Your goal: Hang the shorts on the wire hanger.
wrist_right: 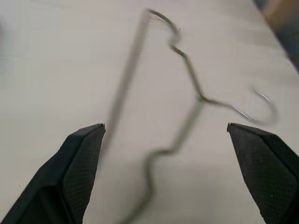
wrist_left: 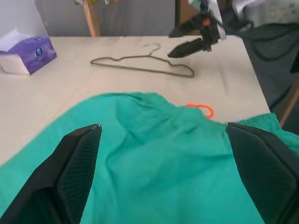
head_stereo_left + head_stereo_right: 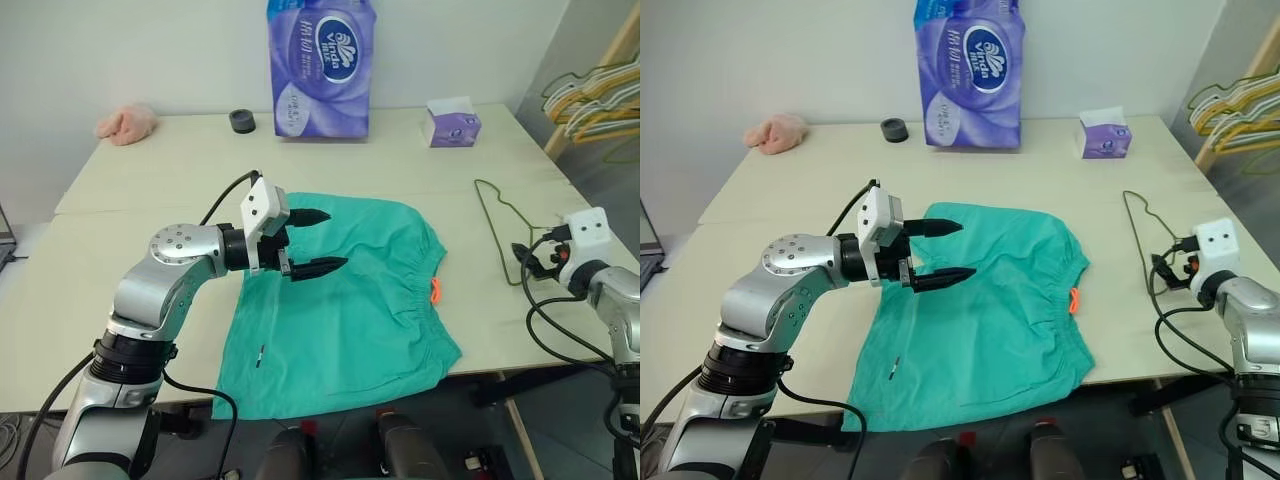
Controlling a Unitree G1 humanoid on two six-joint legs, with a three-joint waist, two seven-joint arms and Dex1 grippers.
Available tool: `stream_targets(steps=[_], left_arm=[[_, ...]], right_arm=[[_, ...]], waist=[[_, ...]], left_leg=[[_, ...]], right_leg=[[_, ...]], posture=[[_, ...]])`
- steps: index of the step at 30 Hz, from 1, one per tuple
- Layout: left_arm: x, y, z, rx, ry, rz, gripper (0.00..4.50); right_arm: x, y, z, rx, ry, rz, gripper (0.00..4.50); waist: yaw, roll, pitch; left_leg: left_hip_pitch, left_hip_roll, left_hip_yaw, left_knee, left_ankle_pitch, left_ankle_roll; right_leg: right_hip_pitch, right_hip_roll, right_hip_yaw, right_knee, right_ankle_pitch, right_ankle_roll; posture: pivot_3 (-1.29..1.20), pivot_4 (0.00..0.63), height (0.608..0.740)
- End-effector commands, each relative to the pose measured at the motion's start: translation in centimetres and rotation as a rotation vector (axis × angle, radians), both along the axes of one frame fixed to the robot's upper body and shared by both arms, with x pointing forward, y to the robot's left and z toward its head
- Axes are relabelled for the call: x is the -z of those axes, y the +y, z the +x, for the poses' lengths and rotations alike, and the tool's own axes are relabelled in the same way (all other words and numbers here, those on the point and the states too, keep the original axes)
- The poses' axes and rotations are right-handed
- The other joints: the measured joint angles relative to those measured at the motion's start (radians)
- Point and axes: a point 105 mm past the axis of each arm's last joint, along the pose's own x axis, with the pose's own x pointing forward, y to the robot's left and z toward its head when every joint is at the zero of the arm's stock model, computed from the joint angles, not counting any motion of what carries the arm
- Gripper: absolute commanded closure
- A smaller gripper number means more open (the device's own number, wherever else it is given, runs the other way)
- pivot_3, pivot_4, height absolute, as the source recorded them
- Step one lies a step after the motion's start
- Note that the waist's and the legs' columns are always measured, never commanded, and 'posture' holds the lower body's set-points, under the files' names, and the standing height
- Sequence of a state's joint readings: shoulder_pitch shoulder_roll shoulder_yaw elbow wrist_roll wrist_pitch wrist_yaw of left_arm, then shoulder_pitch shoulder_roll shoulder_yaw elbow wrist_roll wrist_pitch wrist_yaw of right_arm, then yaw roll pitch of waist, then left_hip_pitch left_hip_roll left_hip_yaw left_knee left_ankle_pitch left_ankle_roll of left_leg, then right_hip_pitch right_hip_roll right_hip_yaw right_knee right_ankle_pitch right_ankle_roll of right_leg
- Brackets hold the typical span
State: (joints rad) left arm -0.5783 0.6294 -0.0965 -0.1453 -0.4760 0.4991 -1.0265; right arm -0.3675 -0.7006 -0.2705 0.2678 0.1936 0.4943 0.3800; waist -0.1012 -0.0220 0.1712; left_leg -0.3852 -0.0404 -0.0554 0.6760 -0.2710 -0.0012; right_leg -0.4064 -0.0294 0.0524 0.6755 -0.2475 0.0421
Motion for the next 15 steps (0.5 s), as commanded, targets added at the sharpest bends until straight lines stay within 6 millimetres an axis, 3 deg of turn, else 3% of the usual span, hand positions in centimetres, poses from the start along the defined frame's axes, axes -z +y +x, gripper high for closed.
stream_targets(steps=[1,8,15], left_arm=[[-0.6,-0.8,-0.2,0.057,-0.031,0.021,0.02],[-0.9,-1.2,-0.5,0.102,-0.029,0.024,0.02],[-0.5,-0.6,-1.4,0.162,-0.023,0.092,0.02]], right_arm=[[-0.9,-1.4,0.9,0.082,-0.05,0.006,0.04],[-0.7,-0.8,4.1,0.072,-0.065,0.079,0.04],[0.2,0.0,6.0,0.077,-0.006,0.127,0.04]], waist=[[-0.014,0.0,0.0],[-0.06,0.0,0.0],[-0.073,0.0,0.0]], left_leg=[[0.0,0.0,0.0,0.0,0.0,0.0],[0.002,0.001,0.005,-0.001,-0.002,0.004],[0.001,0.001,0.005,-0.001,-0.003,0.005]], right_leg=[[0.0,0.001,0.001,0.0,0.0,0.0],[0.0,0.008,0.012,0.0,-0.001,0.001],[0.0,0.008,0.014,-0.002,-0.001,0.001]], posture=[[-0.21,0.141,0.74],[-0.2,0.138,0.74],[-0.19,0.136,0.74]])
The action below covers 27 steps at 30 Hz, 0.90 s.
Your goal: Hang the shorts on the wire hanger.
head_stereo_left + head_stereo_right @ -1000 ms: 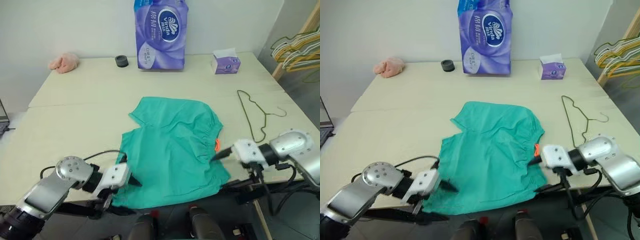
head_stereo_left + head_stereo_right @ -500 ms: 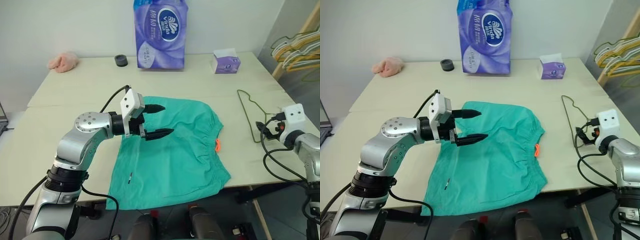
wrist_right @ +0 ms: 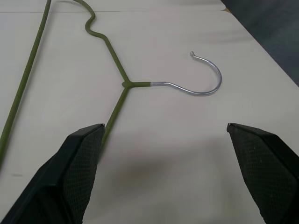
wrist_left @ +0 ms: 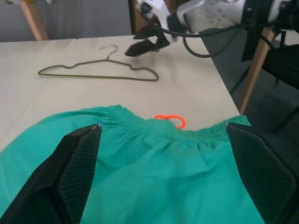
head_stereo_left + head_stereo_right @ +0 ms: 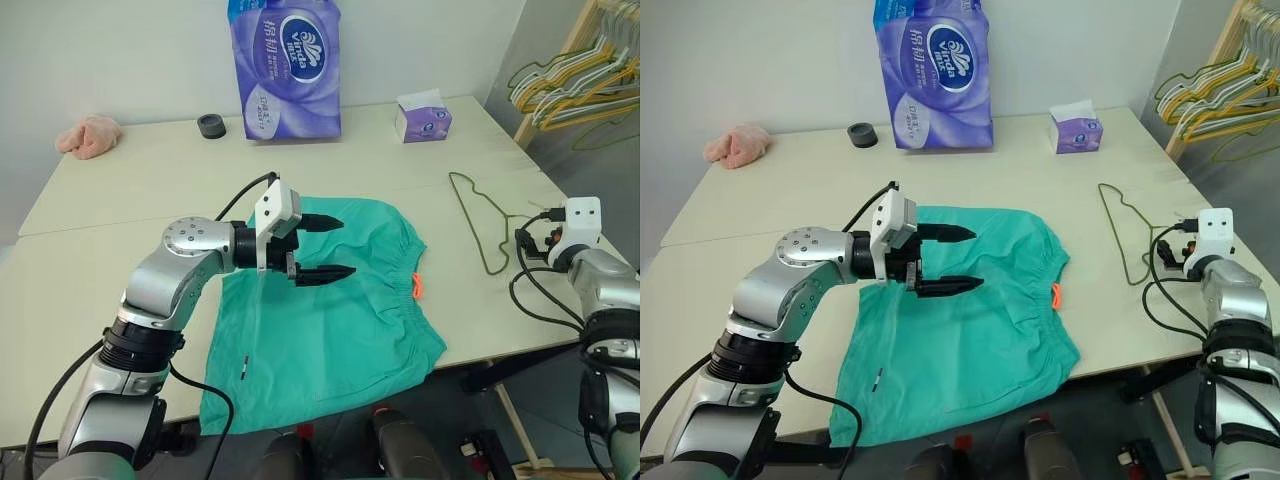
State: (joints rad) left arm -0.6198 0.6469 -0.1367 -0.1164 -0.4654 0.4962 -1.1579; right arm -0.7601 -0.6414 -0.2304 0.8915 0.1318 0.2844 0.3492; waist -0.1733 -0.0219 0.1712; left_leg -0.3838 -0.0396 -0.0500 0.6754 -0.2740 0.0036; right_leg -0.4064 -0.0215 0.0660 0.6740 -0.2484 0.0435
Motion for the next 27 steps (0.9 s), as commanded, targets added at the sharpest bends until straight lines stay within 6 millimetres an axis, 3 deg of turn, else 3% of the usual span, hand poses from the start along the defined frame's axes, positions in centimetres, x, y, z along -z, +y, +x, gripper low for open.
stream_targets(steps=[1,7,11,13,17,24,27], left_arm=[[-0.7,0.1,-0.5,0.03,-0.054,0.029,0.02],[-0.9,0.0,-0.4,0.032,-0.059,0.031,0.02],[-0.8,-0.1,-0.4,0.034,-0.067,0.039,0.0],[-0.8,-0.1,-0.4,0.034,-0.07,0.041,0.0],[-0.7,0.0,-0.4,0.031,-0.077,0.049,0.0],[-0.3,0.2,-0.2,0.011,-0.079,0.051,0.0],[-0.1,0.7,0.9,-0.062,-0.106,0.055,0.0]], right_arm=[[-0.1,0.3,0.7,-0.009,0.018,-0.005,0.04],[0.3,1.6,1.5,-0.069,0.083,0.0,0.04],[2.3,2.7,1.0,-0.143,0.227,0.008,0.2],[3.4,3.2,0.5,-0.153,0.295,0.069,0.64],[5.1,2.8,-0.7,-0.099,0.376,0.168,1.99],[4.5,1.5,-0.4,0.005,0.31,0.149,4.41],[2.6,1.8,0.6,-0.027,0.233,0.103,4.46]], waist=[[-0.002,0.0,0.0],[-0.008,0.0,0.0],[-0.015,0.0,0.0],[-0.018,0.0,0.0],[-0.017,-0.003,-0.002],[-0.015,-0.006,-0.004],[-0.015,-0.007,-0.004]], left_leg=[[0.0,0.0,0.0,0.0,0.0,0.0],[0.0,0.0,0.001,0.0,0.0,0.0],[0.0,0.0,0.0,0.0,0.0,0.0],[0.0,0.0,0.0,0.0,0.0,0.0],[0.0,0.0,-0.001,0.0,0.0,0.0],[0.0,0.0,-0.003,0.0,-0.001,-0.001],[0.0,0.0,-0.002,0.001,-0.001,-0.001]], right_leg=[[0.0,0.0,0.0,0.0,0.0,0.0],[0.0,0.0,0.001,0.0,0.0,0.0],[0.0,0.0,0.0,0.0,0.0,0.0],[0.0,0.0,0.0,0.0,0.0,0.0],[0.001,0.0,-0.001,0.0,0.0,0.0],[0.001,-0.001,-0.002,-0.001,0.0,0.0],[0.002,-0.001,-0.002,-0.001,0.0,0.0]], posture=[[-0.19,0.137,0.74],[-0.19,0.138,0.74],[-0.19,0.137,0.74],[-0.19,0.137,0.74],[-0.19,0.134,0.74],[-0.19,0.135,0.74],[-0.19,0.136,0.74]])
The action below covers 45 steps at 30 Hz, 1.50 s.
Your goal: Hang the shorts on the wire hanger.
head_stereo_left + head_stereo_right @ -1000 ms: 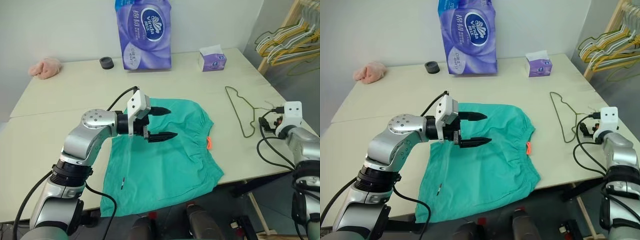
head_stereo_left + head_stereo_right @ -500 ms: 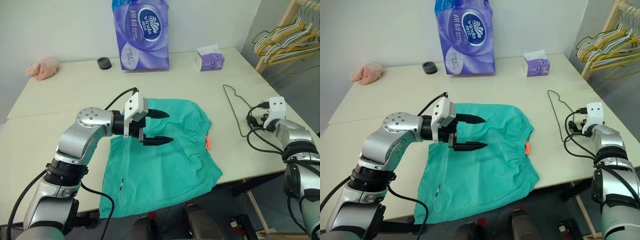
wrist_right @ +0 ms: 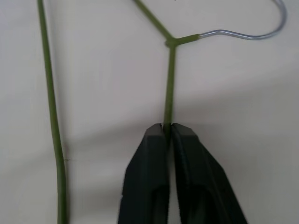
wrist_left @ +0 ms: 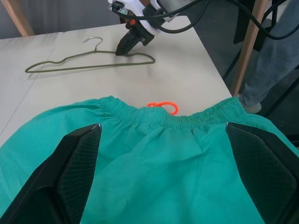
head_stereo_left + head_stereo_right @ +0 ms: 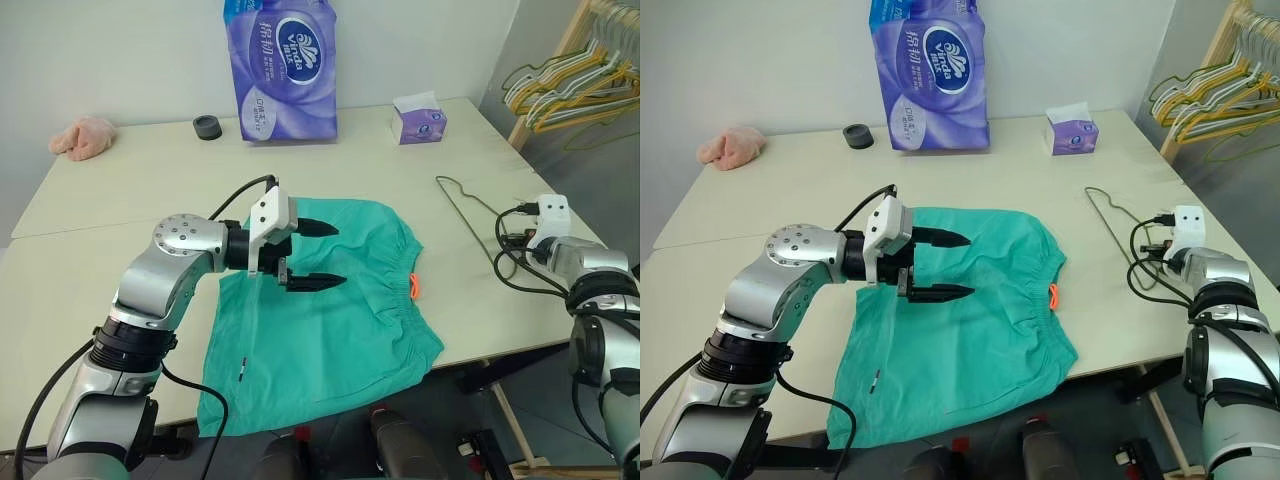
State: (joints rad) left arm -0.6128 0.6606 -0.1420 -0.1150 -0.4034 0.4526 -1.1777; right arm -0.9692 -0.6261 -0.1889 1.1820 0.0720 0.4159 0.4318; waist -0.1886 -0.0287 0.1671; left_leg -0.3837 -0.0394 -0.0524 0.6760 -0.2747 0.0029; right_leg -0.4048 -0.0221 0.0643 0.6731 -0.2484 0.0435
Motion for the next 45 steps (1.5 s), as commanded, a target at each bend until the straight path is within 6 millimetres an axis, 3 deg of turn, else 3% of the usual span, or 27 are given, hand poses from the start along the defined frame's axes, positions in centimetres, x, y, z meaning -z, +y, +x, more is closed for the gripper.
stream_targets(steps=[1,7,16,20,26,31,36,39,45], left_arm=[[-0.4,0.4,1.3,-0.084,-0.064,-0.006,0.0],[-0.5,1.7,3.4,-0.212,-0.072,-0.024,0.0],[-0.3,1.7,3.2,-0.203,0.015,-0.076,0.0],[-0.8,2.3,4.7,-0.287,0.047,-0.127,0.0],[-2.0,3.4,6.4,-0.374,0.1,-0.214,0.0],[-2.6,4.1,6.8,-0.378,0.112,-0.238,0.0],[-3.0,4.8,7.0,-0.352,0.129,-0.23,0.0],[-3.0,4.8,6.7,-0.317,0.135,-0.209,0.0],[0.0,4.8,4.1,-0.159,0.189,-0.011,0.0]], right_arm=[[0.1,-0.3,-0.1,-0.018,-0.009,-0.071,4.46],[-2.4,1.3,0.3,-0.189,-0.099,-0.182,4.46],[-3.9,1.3,-2.2,-0.315,-0.156,-0.367,4.46],[-6.4,1.7,-1.9,-0.313,-0.284,-0.495,4.46],[-11.0,3.8,-2.0,-0.382,-0.5,-0.671,4.46],[-12.5,7.9,-3.0,-0.579,-0.637,-0.765,4.46],[-12.6,13.5,-5.1,-0.849,-0.749,-0.814,4.46],[-12.7,15.8,-6.0,-0.953,-0.798,-0.847,4.46],[-13.2,19.7,-7.4,-1.117,-0.894,-0.886,4.46]], waist=[[0.001,0.0,0.0],[-0.003,0.001,0.001],[-0.003,0.001,0.001],[-0.005,0.002,0.001],[-0.006,0.003,0.002],[-0.006,0.003,0.002],[-0.007,0.003,0.002],[-0.007,0.003,0.002],[-0.009,0.003,0.002]], left_leg=[[0.0,0.0,0.0,0.0,0.0,0.0],[-0.001,0.0,0.001,0.0,0.0,0.0],[-0.001,0.0,0.001,0.0,-0.001,0.0],[-0.001,0.0,0.001,0.0,-0.001,0.0],[-0.001,0.0,0.001,0.0,-0.001,-0.001],[-0.001,0.0,0.001,0.0,-0.001,-0.001],[-0.001,0.0,0.001,0.0,-0.001,-0.001],[-0.001,0.0,0.001,0.0,-0.001,-0.001],[-0.001,0.0,0.0,0.0,-0.001,-0.002]], right_leg=[[0.0,0.0,0.0,0.0,0.0,0.0],[-0.001,0.0,0.001,0.0,0.0,0.001],[-0.002,-0.004,0.001,0.001,0.0,0.001],[-0.002,-0.004,0.001,0.001,0.0,0.001],[-0.003,-0.004,0.001,0.001,-0.001,0.002],[-0.003,-0.004,0.001,0.001,-0.001,0.002],[-0.003,-0.004,0.001,0.001,-0.001,0.002],[-0.003,-0.004,0.001,0.001,-0.001,0.002],[-0.004,-0.004,0.001,0.001,-0.001,0.002]], posture=[[-0.19,0.136,0.74],[-0.2,0.137,0.74],[-0.21,0.139,0.74],[-0.22,0.141,0.74],[-0.22,0.14,0.74],[-0.22,0.139,0.74],[-0.22,0.139,0.74],[-0.23,0.137,0.74],[-0.23,0.133,0.74]])
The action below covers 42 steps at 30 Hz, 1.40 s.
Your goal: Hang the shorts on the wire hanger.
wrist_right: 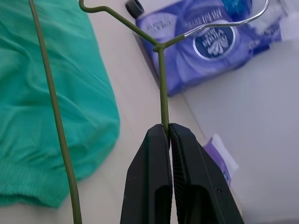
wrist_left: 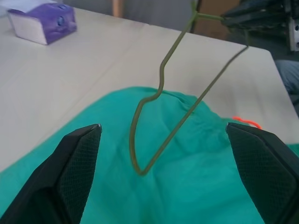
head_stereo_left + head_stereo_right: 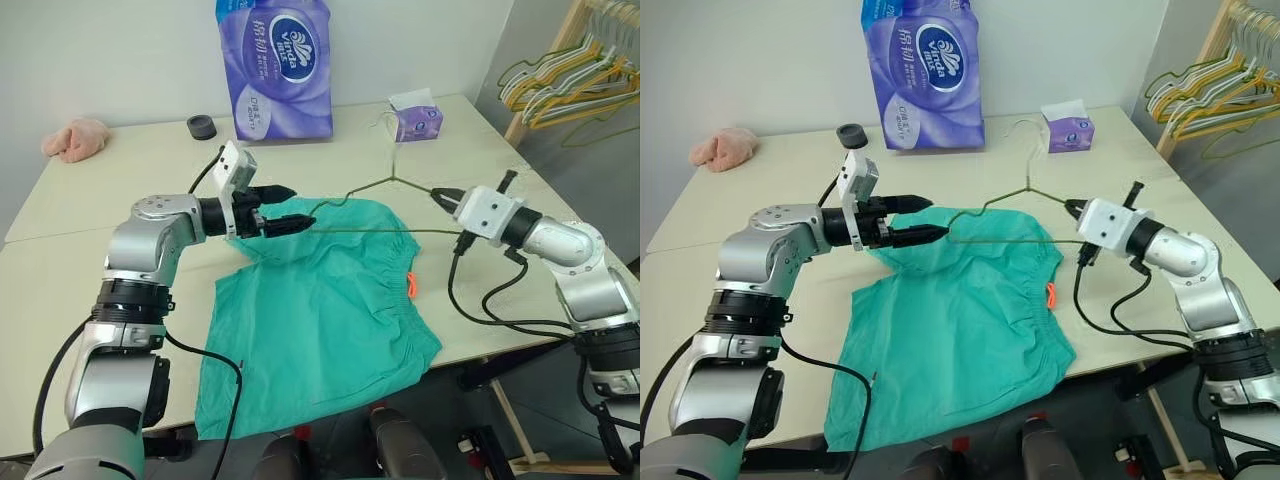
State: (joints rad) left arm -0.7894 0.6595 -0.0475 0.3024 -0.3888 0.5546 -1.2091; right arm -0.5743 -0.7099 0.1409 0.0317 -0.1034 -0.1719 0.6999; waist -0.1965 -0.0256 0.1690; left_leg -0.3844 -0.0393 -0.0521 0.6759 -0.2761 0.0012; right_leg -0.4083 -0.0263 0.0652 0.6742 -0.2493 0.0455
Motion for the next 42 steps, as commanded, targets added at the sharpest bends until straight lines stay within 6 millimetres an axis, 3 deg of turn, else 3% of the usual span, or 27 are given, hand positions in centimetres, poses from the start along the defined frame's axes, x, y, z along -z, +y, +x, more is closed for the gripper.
stream_targets(steps=[1,7,12,16,27,30,35,38,42], left_arm=[[1.0,-0.3,-1.7,0.123,-0.021,0.113,0.0],[3.4,0.2,-2.5,0.168,-0.035,0.244,0.0],[3.7,0.3,-2.1,0.137,-0.034,0.23,0.0],[3.6,0.0,-2.2,0.141,-0.027,0.204,0.88],[3.9,-0.6,-3.1,0.177,-0.006,0.185,4.4],[3.9,-0.6,-3.2,0.177,-0.004,0.184,4.48],[4.2,-0.5,-3.6,0.178,-0.009,0.208,4.5],[4.6,-0.4,-4.0,0.188,-0.031,0.254,4.5],[5.3,0.0,-4.6,0.237,-0.094,0.387,4.5]], right_arm=[[-2.1,2.2,-1.2,-0.109,-0.094,-0.035,4.46],[-2.8,3.6,-1.7,-0.173,-0.112,-0.025,4.46],[-3.2,3.9,-2.0,-0.194,-0.118,-0.016,4.46],[-3.2,4.0,-2.1,-0.203,-0.113,-0.013,4.5],[-2.3,4.6,-3.0,-0.244,-0.061,-0.008,4.5],[-1.5,4.7,-3.6,-0.267,-0.023,-0.033,4.5],[-0.7,4.4,-4.5,-0.282,0.044,-0.073,3.04],[-0.3,3.1,-4.9,-0.251,0.171,-0.082,2.03],[-1.3,1.1,-5.3,-0.165,0.403,0.005,0.65]], waist=[[0.0,0.0,0.0],[0.003,0.0,0.0],[0.003,0.0,0.0],[0.003,0.0,0.0],[0.002,0.0,0.0],[0.003,0.0,0.0],[0.003,0.0,0.0],[0.004,0.0,0.0],[0.005,0.0,0.0]], left_leg=[[0.0,0.0,0.0,0.0,0.0,0.0],[-0.001,0.0,0.0,0.0,0.0,0.0],[-0.001,0.0,0.0,0.0,0.0,0.0],[-0.001,0.0,0.0,0.0,0.0,0.0],[-0.001,0.0,0.0,0.0,0.0,0.0],[-0.001,0.0,0.0,0.0,0.0,0.0],[-0.001,0.0,-0.001,0.0,0.0,0.0],[-0.001,0.0,0.0,0.0,0.0,0.0],[-0.001,0.0,-0.001,0.0,0.0,0.0]], right_leg=[[0.0,0.0,0.0,0.0,0.0,0.0],[-0.001,-0.001,0.0,0.0,0.0,0.0],[-0.001,-0.002,0.0,0.0,0.0,0.0],[-0.001,-0.002,0.0,0.0,0.0,0.0],[-0.001,-0.001,-0.001,0.001,0.0,0.0],[-0.001,-0.001,0.0,0.001,0.0,0.0],[-0.001,-0.002,-0.001,0.001,0.0,0.0],[-0.001,-0.002,-0.001,0.001,0.0,0.0],[-0.001,-0.002,-0.001,0.001,0.0,0.0]], posture=[[-0.23,0.132,0.74],[-0.22,0.132,0.74],[-0.22,0.134,0.74],[-0.22,0.134,0.74],[-0.23,0.138,0.74],[-0.23,0.137,0.74],[-0.22,0.136,0.74],[-0.22,0.137,0.74],[-0.23,0.138,0.74]])
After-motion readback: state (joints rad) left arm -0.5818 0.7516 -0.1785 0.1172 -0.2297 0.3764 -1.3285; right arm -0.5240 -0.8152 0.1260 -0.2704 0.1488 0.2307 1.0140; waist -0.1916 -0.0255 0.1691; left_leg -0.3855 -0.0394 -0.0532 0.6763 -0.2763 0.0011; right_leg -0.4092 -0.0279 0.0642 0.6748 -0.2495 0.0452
